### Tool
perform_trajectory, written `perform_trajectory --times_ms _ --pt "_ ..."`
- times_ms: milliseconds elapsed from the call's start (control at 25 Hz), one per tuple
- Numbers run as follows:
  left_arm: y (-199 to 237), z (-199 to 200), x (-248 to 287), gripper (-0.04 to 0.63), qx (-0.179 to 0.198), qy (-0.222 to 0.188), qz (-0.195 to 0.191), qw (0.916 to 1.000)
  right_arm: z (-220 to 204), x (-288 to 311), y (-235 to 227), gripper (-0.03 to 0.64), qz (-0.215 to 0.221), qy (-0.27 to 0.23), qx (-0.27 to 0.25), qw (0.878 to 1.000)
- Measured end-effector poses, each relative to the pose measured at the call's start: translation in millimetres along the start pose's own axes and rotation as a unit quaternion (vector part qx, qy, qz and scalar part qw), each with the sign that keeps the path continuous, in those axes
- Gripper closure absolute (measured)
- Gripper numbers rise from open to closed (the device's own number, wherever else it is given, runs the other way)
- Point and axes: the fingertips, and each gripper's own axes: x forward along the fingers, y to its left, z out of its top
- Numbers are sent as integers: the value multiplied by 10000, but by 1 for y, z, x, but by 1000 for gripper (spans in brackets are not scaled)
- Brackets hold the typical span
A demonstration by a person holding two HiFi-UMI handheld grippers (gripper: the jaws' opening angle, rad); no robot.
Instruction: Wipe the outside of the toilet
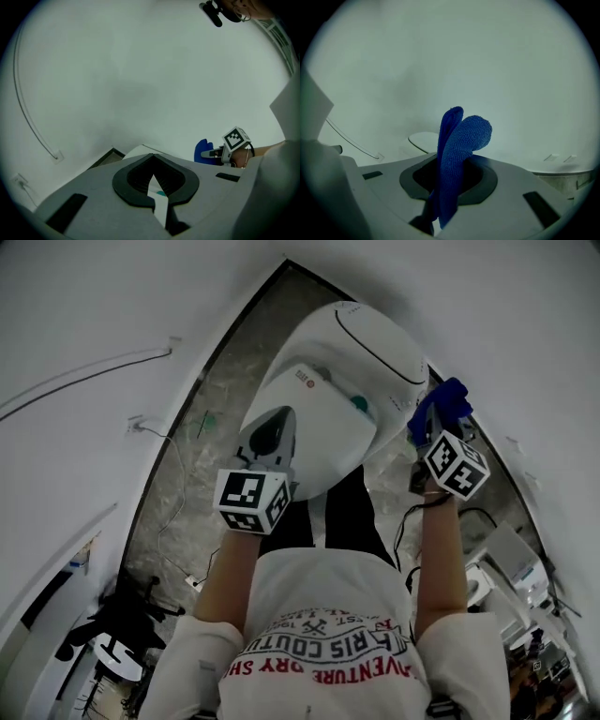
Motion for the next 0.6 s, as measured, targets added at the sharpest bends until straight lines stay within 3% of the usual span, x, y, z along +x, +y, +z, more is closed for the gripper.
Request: perform_trajectory --times_ms 120,360,480,600 --pt "22 -23 21 589 -406 74 418 9983 -1 42 -7 540 1 282 -249 9993" --pt "41 -53 57 589 -857 90 913 9921 -2 98 -2 540 189 501 -507 9973" --pt "43 -65 70 589 -1045 73 1057 9889 5 111 5 540 95 469 -765 9959" --pt "45 -75 83 589 -1173 88 1098 9870 14 121 18 540 291 463 -1103 9924"
